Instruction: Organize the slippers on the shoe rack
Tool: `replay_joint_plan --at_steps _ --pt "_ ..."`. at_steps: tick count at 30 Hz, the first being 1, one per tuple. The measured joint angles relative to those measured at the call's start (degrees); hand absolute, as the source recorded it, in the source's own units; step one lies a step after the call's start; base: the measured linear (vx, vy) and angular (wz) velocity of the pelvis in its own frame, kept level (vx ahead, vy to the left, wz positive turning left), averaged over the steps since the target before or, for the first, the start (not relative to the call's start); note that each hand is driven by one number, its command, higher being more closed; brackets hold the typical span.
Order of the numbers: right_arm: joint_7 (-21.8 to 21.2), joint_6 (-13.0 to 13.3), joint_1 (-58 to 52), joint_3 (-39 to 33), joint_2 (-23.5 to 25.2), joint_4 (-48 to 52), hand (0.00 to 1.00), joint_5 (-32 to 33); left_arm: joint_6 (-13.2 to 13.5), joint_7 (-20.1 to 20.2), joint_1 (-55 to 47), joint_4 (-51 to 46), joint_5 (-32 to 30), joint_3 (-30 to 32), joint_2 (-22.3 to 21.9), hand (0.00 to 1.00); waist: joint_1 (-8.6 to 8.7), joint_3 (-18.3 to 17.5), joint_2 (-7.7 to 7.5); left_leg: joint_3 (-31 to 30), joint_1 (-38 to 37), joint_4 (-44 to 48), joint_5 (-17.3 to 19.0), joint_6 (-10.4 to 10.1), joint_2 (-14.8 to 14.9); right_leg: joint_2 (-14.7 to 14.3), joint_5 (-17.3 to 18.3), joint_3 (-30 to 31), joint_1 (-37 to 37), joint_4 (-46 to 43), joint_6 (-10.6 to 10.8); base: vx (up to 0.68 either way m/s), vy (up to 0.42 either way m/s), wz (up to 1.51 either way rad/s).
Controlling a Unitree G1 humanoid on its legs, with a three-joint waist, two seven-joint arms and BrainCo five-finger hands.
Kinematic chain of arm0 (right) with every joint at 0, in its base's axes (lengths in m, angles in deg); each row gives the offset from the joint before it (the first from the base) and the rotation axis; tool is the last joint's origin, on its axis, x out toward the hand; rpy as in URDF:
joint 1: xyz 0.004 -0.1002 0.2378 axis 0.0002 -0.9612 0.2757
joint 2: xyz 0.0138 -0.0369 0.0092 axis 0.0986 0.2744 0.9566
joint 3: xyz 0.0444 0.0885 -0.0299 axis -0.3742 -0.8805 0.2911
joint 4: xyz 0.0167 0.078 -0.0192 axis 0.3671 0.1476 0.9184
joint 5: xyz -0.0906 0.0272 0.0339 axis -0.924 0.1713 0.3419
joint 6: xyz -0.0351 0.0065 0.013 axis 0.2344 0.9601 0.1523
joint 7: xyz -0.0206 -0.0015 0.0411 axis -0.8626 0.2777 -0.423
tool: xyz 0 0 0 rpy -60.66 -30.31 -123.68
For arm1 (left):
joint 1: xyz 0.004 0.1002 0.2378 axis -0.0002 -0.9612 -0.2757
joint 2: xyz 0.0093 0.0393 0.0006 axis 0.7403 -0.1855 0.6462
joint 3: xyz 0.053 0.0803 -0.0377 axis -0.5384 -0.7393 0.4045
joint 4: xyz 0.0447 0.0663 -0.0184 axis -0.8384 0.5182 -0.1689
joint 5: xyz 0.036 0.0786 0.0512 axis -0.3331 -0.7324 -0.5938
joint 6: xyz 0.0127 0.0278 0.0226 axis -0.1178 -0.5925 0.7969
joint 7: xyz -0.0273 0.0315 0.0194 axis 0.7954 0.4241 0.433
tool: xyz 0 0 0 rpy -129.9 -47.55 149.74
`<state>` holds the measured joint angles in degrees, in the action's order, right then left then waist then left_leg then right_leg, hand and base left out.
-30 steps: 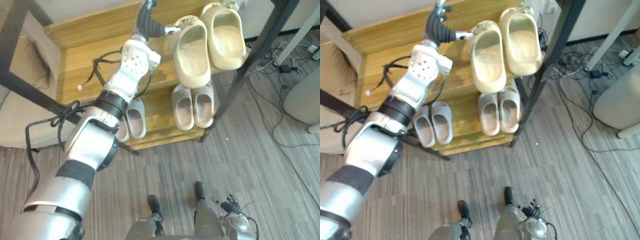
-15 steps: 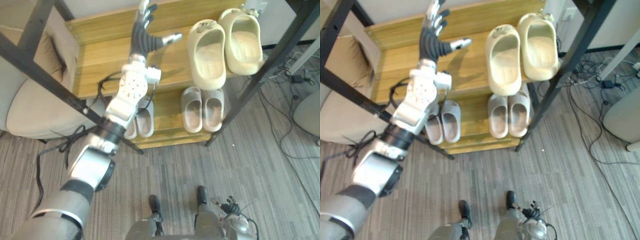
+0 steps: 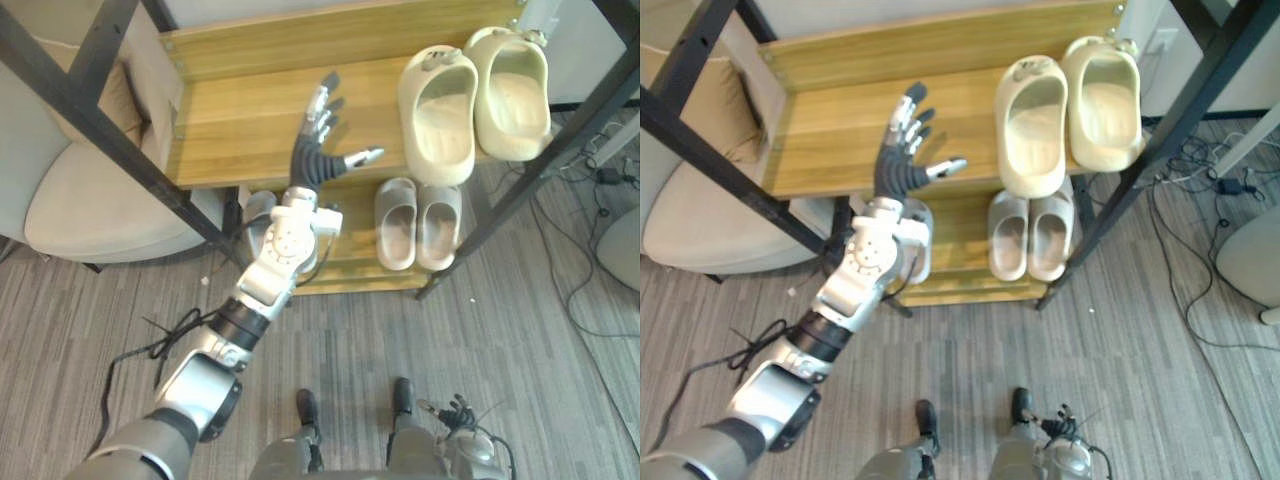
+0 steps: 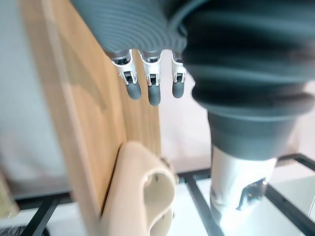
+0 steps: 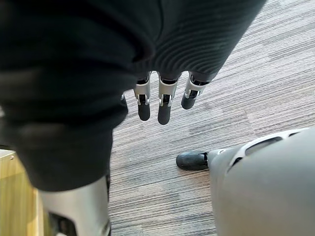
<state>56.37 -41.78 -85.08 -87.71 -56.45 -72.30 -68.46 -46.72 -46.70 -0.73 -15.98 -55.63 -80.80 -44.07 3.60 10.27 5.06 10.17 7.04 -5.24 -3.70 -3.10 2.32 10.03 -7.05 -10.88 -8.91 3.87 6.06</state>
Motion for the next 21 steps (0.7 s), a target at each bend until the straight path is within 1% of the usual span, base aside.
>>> replay_joint_plan --at_steps 3,4,6,9,13,19,21 --pt "0.0 0.0 0.0 0.1 0.0 -0.1 0.0 0.0 0.0 0.3 -0.3 0.2 0.0 -1.4 -0.9 0.0 0.03 -0.1 -0.11 -0.1 0.0 -0.1 -0.1 0.0 0.1 0.0 0.0 0.0 0.0 0.0 0.1 0.0 0.0 0.0" --pt "0.0 0.0 0.0 0.7 -0.1 -0.2 0.0 0.0 0.0 1.1 -0.9 0.4 0.0 -2.1 -1.1 0.0 0.14 -0.4 -0.19 0.0 0.0 -0.2 -0.1 0.0 0.1 0.0 0.1 0.0 -0.2 0.0 0.1 0.0 0.0 0.0" --pt "0.0 -0.1 0.0 1.1 -0.2 -0.5 0.0 0.0 0.0 1.4 -1.9 0.7 0.0 -3.1 -1.4 0.0 0.26 -1.1 -0.26 0.0 0.1 -0.6 -0.3 0.0 0.1 0.0 0.2 0.0 -0.6 -0.2 0.1 0.0 0.0 0.0" --pt "0.1 -0.4 0.0 1.3 -0.2 -0.3 0.0 0.0 0.4 2.2 -1.9 1.9 -0.1 -3.2 -2.1 0.0 0.31 -1.3 -0.46 0.1 0.3 -0.6 -0.3 0.0 -0.1 -0.1 0.2 -0.1 -0.7 -0.2 0.1 0.0 0.0 0.0" --pt "0.2 -0.4 0.1 1.6 -0.2 -0.4 0.0 0.0 1.1 2.2 -1.9 2.2 -0.1 -3.5 -2.9 0.0 0.31 -1.4 -0.65 0.0 0.7 -0.6 -0.3 -0.1 0.1 0.0 0.2 0.0 -1.2 -0.2 0.1 0.02 -0.001 0.01" --pt "0.2 -0.4 0.1 1.6 -0.1 -0.2 0.0 0.0 1.3 2.2 -1.5 2.7 -0.1 -4.3 -4.0 0.0 0.44 -1.5 -0.7 0.2 0.8 -0.6 -0.3 -0.1 0.2 0.0 0.2 0.0 -1.4 -0.2 0.1 0.0 0.0 0.0" --pt "0.2 -0.4 0.0 1.6 -0.1 0.0 0.0 0.0 1.3 2.1 -0.7 3.5 -0.1 -6.0 -4.3 0.0 0.46 -1.5 -0.71 0.3 0.8 -0.6 -0.3 -0.1 0.2 0.0 0.2 0.2 -1.5 -0.3 0.1 0.0 0.0 0.0"
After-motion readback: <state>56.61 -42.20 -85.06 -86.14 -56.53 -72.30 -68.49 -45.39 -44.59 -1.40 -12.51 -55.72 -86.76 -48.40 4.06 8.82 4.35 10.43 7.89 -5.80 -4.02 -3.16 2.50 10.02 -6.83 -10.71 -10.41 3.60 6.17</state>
